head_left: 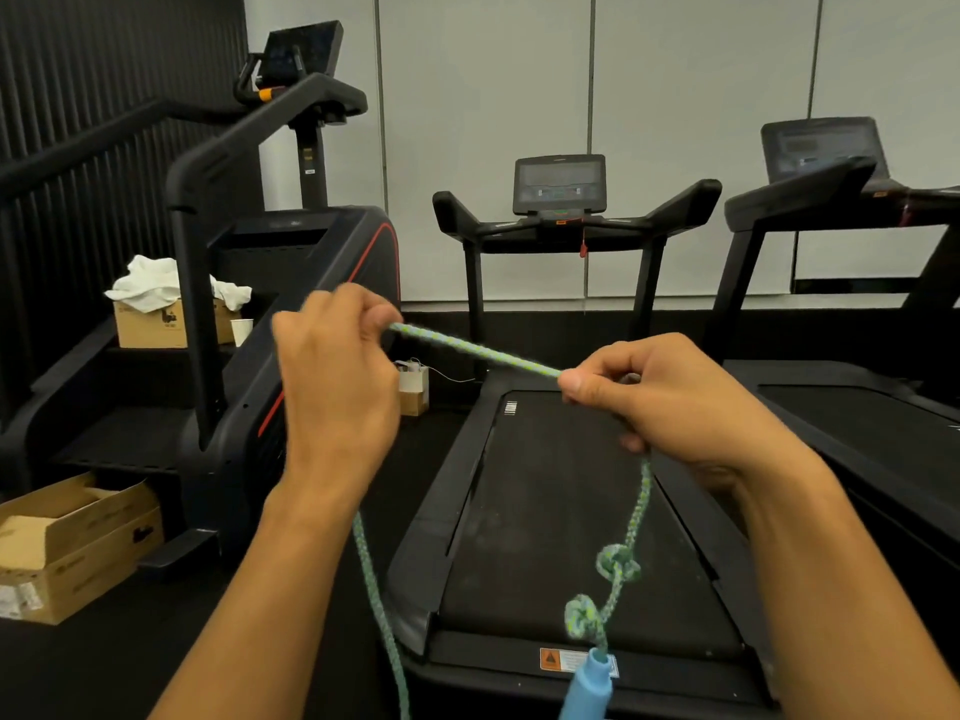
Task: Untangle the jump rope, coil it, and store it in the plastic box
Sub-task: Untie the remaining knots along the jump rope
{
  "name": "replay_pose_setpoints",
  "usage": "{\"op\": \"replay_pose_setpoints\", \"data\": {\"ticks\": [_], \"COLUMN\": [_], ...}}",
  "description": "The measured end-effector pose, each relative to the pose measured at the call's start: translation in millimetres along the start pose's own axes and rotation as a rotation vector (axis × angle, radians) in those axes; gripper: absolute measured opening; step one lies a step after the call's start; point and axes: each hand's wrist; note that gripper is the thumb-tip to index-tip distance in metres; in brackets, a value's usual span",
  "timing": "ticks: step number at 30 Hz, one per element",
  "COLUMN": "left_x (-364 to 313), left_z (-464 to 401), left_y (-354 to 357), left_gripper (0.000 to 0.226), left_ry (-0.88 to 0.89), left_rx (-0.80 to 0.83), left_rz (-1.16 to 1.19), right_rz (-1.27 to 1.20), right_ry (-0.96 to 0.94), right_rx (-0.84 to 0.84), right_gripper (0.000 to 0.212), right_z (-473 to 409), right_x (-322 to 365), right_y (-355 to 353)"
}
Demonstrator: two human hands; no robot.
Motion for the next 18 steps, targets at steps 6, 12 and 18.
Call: {"op": "replay_pose_setpoints", "data": {"ticks": [6, 12, 18], "left_x": [20, 21, -27], "left_z": [-14, -17, 20], "left_y": [-12, -8, 11], "left_gripper": [0.022, 0.020, 0.012], "left_ry": [-0.204, -0.182, -0.241], "left_rx": [-0.190, 0.133, 0.673], "left_rz": [-0.013, 0.084, 0.494], "right_rz": [-0.149, -0.322, -0.342], "right_ry": [0.024, 0.027, 0.011], "right_rx": [-0.026, -0.095, -0.075], "right_gripper": [0.028, 0.029, 0.026], "right_z": [0, -6, -9], "right_x": [-1, 2, 9], "right_y": [-5, 9, 28]}}
Point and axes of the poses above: each hand's wrist, its own z-axis away from the middle knuckle, its own y-axis out of the palm, x = y × z, and after that the axes turned 11 degrees about -y, right-handed
